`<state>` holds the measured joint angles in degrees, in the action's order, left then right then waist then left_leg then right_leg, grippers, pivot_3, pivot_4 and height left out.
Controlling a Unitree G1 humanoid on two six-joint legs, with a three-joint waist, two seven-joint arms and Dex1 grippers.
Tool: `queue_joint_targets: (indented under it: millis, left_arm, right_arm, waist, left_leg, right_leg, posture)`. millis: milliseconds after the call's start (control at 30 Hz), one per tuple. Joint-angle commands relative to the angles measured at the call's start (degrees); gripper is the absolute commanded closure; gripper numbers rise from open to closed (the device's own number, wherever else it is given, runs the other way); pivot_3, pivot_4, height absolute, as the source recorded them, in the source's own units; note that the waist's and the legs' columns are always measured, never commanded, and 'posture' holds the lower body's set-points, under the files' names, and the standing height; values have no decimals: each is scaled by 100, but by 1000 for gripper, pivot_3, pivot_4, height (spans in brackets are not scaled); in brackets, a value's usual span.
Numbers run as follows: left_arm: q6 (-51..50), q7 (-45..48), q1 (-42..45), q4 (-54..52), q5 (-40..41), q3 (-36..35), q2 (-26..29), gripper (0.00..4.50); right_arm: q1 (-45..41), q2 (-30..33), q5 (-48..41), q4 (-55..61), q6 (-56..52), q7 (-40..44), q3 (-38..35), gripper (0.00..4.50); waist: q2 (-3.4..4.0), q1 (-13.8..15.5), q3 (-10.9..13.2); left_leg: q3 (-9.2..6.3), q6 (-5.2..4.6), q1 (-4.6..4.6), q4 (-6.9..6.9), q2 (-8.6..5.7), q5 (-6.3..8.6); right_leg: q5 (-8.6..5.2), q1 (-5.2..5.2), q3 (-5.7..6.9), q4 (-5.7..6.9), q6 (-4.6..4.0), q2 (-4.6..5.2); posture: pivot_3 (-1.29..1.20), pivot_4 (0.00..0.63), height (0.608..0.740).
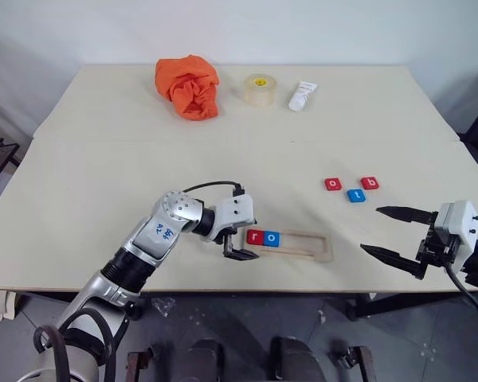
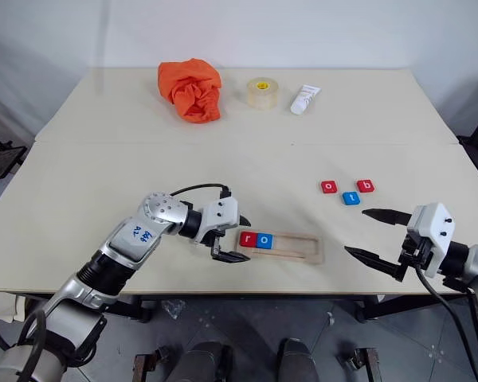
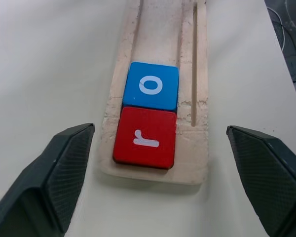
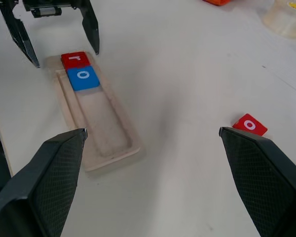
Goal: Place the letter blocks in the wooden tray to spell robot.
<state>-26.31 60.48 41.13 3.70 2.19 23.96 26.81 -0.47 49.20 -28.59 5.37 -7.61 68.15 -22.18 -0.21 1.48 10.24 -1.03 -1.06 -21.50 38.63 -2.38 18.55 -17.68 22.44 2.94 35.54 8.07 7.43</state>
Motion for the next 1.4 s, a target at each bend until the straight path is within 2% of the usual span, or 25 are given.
queue_joint_targets:
  millis: [33, 233, 367, 500, 633, 867, 1000, 1167, 1400]
  left_arm:
    - [142, -78, -30, -246, 164, -380, 53, 33]
    - [513, 203, -111, -47, 736, -1281, 416, 33]
    - [1793, 466, -313, 543, 1168, -2014, 468, 33]
    - [2542, 711, -774, 810, 1366, -2359, 557, 33]
    - [3269, 1195, -1306, 1115, 1857, -2675, 379, 33]
    - [4491, 1412, -1328, 2193, 1600, -2615, 224, 33]
    - [4781, 1701, -1106, 2658, 1880, -2744, 67, 33]
    - [4692, 2202, -939, 2845, 2244, -2827, -16, 33]
    - [4357, 2794, -937, 2941, 2232, -2715, 124, 33]
  right_arm:
    - [-106, 18, -45, -16, 51, -9, -16, 0]
    - [-232, -1, -32, -304, -52, -198, -47, 0]
    - [-352, -148, 30, -509, -211, -639, -18, 0]
    - [-538, -265, 396, -831, -316, -1258, 125, 0]
    - [-667, -407, 374, -917, -583, -1777, -55, 0]
    - [-390, -376, 348, -462, -1119, -2291, -252, 0]
    - [-142, -410, 205, 47, -1422, -2448, -421, 0]
    - [17, -432, 90, 392, -1798, -2651, -547, 0]
    - [-38, -462, 25, 525, -1981, -2808, -559, 0]
  waist:
    - [0, 0, 0]
    - [0, -14, 0]
    - [1, -11, -1]
    - [2, -14, -1]
    - [2, -15, -1]
    - [3, -6, -2]
    - [2, -1, -1]
    - [3, -11, -2]
    - [3, -18, -2]
  left_leg:
    - [0, 0, 0, 2, 0, 0]
    - [-2, 1, 0, 4, 4, 0]
    - [-2, 1, 2, 9, 3, 0]
    - [-1, 1, 2, 10, 0, 0]
    - [-1, 1, 2, 9, 2, 0]
    - [-2, -4, -1, 20, -2, 3]
    - [0, -4, -1, 20, 0, 4]
    - [1, -7, -2, 22, 0, 5]
    - [2, -8, -2, 22, 2, 6]
  right_leg:
    - [0, 0, 0, 0, 0, 0]
    - [0, 2, 1, 0, 0, 0]
    - [0, 2, 3, -1, 0, 3]
    - [0, 3, 4, 0, 0, 7]
    - [0, 4, 4, 1, 0, 8]
    - [0, 2, 5, 1, 0, 11]
    - [0, 3, 5, 4, 0, 9]
    - [0, 3, 5, 6, 0, 8]
    - [0, 4, 4, 7, 0, 5]
  posture:
    - [0, 150, 740]
    - [0, 150, 740]
    - [0, 150, 740]
    - [0, 150, 740]
    - [0, 150, 740]
    - [0, 150, 740]
    - [0, 150, 740]
    - [0, 150, 740]
    - [0, 150, 740]
